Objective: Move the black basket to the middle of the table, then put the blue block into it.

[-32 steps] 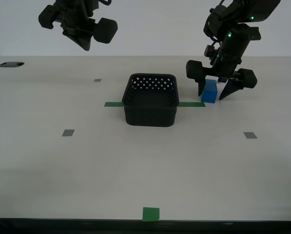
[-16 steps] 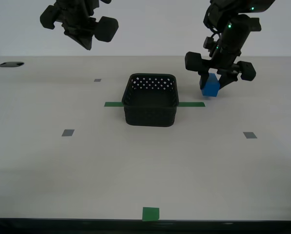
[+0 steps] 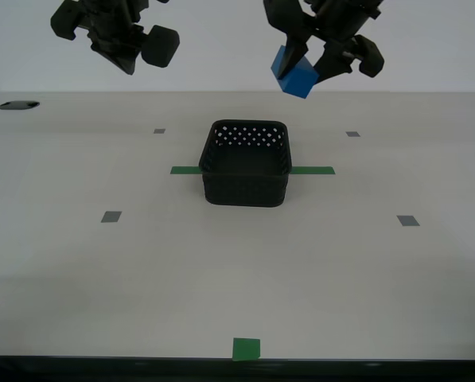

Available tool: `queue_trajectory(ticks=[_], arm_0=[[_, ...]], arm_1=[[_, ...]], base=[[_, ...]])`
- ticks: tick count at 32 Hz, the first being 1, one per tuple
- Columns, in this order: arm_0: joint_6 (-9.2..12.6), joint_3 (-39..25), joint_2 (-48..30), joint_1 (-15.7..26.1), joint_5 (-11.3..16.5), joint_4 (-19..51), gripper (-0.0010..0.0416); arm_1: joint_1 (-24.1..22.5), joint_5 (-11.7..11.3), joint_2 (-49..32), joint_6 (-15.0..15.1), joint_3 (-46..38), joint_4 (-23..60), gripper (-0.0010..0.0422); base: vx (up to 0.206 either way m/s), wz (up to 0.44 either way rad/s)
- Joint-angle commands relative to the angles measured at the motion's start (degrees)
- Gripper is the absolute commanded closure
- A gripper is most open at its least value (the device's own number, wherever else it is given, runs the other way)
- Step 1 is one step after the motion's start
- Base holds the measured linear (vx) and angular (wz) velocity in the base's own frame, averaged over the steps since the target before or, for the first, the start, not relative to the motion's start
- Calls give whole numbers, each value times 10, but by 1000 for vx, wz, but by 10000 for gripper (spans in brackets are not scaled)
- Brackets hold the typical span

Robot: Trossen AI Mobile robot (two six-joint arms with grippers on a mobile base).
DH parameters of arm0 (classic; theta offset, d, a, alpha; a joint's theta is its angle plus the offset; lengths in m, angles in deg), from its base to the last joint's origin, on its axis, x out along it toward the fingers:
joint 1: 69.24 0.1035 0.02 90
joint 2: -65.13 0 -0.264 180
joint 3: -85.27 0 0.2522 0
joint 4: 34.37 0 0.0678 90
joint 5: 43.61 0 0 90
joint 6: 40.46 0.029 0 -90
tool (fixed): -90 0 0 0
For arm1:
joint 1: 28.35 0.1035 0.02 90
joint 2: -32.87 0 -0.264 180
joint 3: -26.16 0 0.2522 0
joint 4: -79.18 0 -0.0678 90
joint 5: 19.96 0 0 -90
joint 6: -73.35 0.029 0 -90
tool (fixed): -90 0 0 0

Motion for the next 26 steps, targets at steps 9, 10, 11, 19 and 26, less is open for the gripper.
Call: queue_trajectory(ticks=[9,10,11,19,26], arm_0=[[0,0,-2,88,4,-15,406],[0,0,-2,88,4,-15,406],[0,0,-2,88,4,-15,406],[-19,0,-2,88,3,-27,381],[-39,0,-2,88,3,-40,227]], arm_1=[[122,96,1,6,0,-10,412],[128,104,1,6,0,-10,412],[139,114,1,6,0,-10,412],[145,118,1,10,0,-10,412],[145,118,1,10,0,-8,412]], base=[[0,0],[0,0],[0,0],[0,0],[0,0]])
